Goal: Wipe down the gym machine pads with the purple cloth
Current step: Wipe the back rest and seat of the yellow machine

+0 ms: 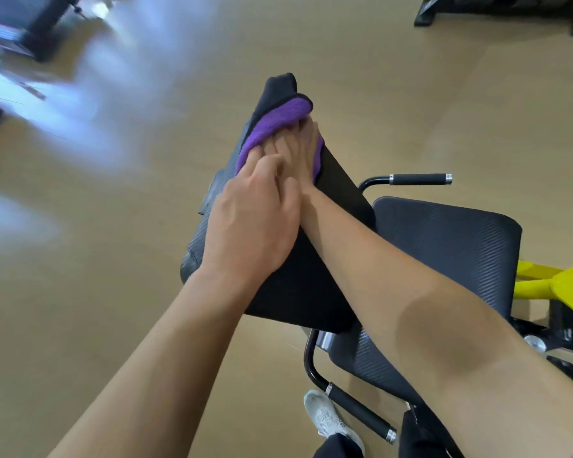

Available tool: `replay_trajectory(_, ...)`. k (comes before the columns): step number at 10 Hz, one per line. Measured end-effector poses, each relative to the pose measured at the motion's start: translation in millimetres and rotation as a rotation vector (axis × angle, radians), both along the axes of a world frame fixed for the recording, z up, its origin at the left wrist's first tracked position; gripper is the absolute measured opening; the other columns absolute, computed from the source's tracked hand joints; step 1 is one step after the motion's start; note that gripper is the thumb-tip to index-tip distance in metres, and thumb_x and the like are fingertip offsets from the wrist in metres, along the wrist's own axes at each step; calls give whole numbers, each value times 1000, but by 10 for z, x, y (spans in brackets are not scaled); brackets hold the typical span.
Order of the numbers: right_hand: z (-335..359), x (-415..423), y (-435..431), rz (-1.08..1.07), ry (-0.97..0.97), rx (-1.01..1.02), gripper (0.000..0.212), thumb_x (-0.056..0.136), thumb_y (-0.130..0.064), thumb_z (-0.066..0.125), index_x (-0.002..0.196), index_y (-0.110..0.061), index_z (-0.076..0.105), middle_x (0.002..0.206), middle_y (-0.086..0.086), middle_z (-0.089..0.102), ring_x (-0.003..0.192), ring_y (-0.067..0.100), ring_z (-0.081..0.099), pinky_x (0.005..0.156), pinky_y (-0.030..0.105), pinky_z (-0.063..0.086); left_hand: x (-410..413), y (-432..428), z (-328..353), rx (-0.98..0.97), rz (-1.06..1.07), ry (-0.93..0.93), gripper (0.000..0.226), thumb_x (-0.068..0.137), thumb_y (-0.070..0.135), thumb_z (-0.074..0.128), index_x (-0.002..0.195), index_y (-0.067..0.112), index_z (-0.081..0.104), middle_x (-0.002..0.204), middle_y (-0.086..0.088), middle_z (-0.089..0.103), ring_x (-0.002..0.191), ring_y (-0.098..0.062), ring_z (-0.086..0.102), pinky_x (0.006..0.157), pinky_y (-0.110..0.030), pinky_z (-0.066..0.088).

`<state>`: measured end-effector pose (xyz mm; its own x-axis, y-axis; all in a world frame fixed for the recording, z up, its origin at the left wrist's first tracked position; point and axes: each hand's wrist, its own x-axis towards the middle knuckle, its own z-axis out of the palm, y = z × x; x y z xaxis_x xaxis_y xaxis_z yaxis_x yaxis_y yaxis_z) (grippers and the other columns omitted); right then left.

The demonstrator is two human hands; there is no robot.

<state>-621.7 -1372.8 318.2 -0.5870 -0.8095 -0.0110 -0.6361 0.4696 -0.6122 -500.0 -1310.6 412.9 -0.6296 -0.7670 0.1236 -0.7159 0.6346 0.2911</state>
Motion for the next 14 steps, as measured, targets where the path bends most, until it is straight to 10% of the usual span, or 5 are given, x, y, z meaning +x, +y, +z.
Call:
replay_trajectory(3,-11,607,630,549,496,55,74,91,-49,9,153,-25,39,164,14,29,154,43,-7,122,59,-9,391,208,105,-58,273,-87,14,91,30,52,86,25,64,85,5,64,78,-29,60,64,-33,41)
replay_trajectory(5,176,5,160,579,614,-366,41,86,-29,35,80,-12,73,88,8,70,98,32,63,105,48,43,131,-57,91,-37,231,28,19,95,26,51,108,23,65,104,3,63,90,-24,60,72,-30,41)
replay_trajectory(10,-20,-613,-196,160,-407,-327,41,94,-34,37,53,-32,41,55,-7,43,63,18,41,58,34,29,-654,-645,-241,18,242,73,50,87,-4,41,131,14,58,130,-2,61,121,-24,51,87,-13,24)
replay_trajectory(12,-206,-681,-9,-25,-654,-194,58,106,-47,31,66,-16,60,72,0,64,70,18,56,66,36,42,-924,-896,-248,39,60,-78,37,94,13,44,126,22,60,125,4,64,121,-19,50,87,-17,28)
replay_trajectory(14,-95,-592,-89,-125,-647,-315,15,100,-26,39,93,-21,51,113,1,49,92,20,55,76,35,39,-776,-929,-146,-53,6,-169,33,96,26,47,126,31,59,125,8,62,116,-21,54,82,-31,41)
